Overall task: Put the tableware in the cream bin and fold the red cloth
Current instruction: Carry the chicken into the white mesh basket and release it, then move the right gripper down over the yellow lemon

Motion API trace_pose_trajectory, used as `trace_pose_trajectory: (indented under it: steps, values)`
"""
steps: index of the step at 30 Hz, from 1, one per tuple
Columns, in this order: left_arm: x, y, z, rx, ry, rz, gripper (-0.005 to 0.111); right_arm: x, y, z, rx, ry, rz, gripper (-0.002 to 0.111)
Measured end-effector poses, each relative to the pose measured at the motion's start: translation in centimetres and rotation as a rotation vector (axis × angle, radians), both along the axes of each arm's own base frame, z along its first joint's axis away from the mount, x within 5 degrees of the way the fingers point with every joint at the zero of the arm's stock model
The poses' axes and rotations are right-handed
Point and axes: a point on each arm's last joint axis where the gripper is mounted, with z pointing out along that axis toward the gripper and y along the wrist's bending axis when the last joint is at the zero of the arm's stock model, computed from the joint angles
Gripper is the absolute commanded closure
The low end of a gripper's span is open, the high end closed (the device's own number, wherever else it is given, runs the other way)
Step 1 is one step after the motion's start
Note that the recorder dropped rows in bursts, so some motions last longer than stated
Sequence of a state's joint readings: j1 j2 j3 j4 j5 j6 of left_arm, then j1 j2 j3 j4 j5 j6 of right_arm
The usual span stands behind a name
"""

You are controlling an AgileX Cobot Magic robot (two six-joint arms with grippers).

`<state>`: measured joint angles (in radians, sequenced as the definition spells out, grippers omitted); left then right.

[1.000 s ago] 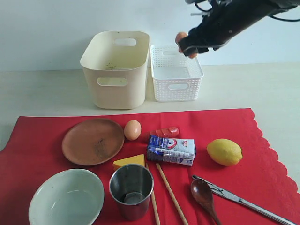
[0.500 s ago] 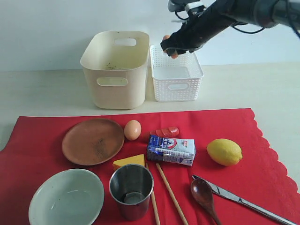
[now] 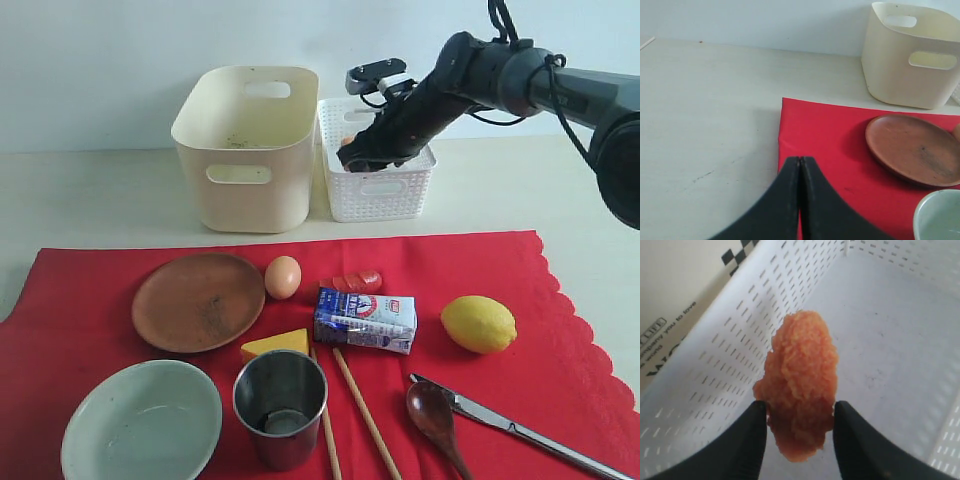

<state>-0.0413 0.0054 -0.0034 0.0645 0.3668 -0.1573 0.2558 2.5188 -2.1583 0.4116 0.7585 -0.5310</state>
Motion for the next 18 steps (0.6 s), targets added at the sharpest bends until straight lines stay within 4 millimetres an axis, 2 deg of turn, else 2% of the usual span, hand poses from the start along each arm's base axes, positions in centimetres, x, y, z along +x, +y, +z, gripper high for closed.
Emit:
trace_pose_trajectory:
  steps: [4, 7, 13, 18]
  values:
    - [0.0, 0.0, 0.0, 0.000, 0.000, 0.000, 0.107, 0.0, -0.1, 0.7, -0.006, -0.012, 0.002, 0.048]
    - [0.0, 0.0, 0.0, 0.000, 0.000, 0.000, 0.107, -0.3, -0.1, 2.3, -0.008, -0.026, 0.008, 0.047]
    - [0.0, 0.0, 0.0, 0.000, 0.000, 0.000, 0.107, -1.6, -0.5, 7.6, -0.007, -0.039, 0.010, 0.047]
    - [0.0, 0.0, 0.0, 0.000, 0.000, 0.000, 0.107, -3.6, -1.2, 12.3, -0.049, -0.019, 0.029, 0.047]
